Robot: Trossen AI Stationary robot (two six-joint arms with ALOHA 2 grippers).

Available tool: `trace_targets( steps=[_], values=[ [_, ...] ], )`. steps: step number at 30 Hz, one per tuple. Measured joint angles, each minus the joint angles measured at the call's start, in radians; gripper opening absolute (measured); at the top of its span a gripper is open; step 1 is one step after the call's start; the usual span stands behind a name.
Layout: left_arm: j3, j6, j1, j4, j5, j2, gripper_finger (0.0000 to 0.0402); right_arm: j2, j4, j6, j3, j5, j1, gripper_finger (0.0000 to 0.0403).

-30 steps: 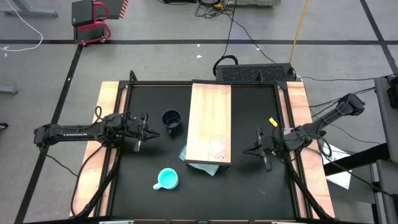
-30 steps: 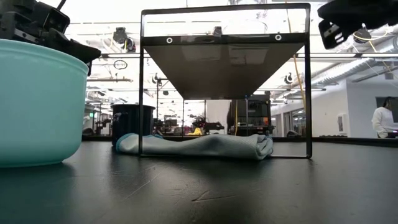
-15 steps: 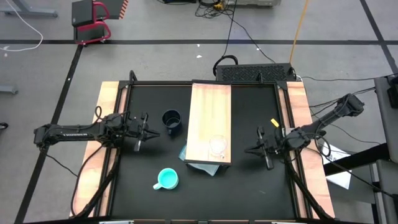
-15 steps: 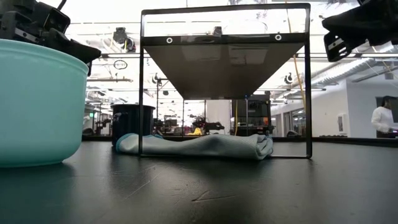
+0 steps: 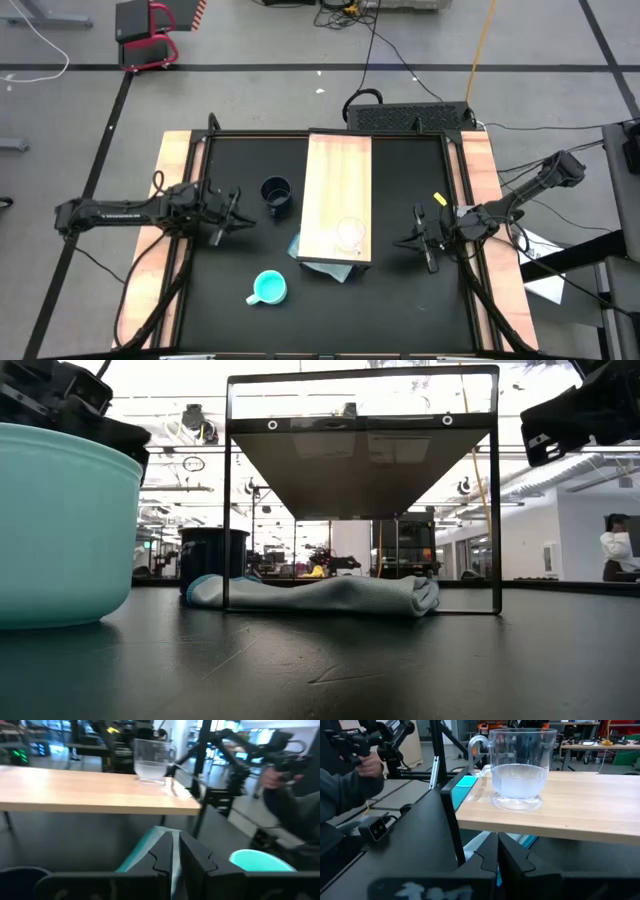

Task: Stack small to large cups/mugs on shelf
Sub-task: Put the light blue mug on the shelf

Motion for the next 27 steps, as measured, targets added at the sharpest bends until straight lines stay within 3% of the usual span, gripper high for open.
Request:
trace_targets(
  steps=[6, 13, 22, 27],
  values=[
    [0.01, -0.07, -0.104, -0.006, -0.005, 0.0, 0.0005, 0.0, -0.001, 0.0, 0.0, 0.0, 0.0, 0.0],
    [0.149, -0.043, -0.264, -0.142, -0.187, 0.035, 0.0003, 0.0, -0.002, 0.001, 0.0, 0.0, 0.0, 0.0],
    [0.354, -0.004, -0.44, -0.39, -0.49, 0.24, 0.0001, 0.0, -0.01, 0.004, 0.0, 0.0, 0.0, 0.0],
    [0.443, -0.061, -0.501, -0.422, -0.517, 0.371, 0.0001, 0.0, -0.012, 0.004, 0.0, -0.001, 0.0, 0.0]
  ],
)
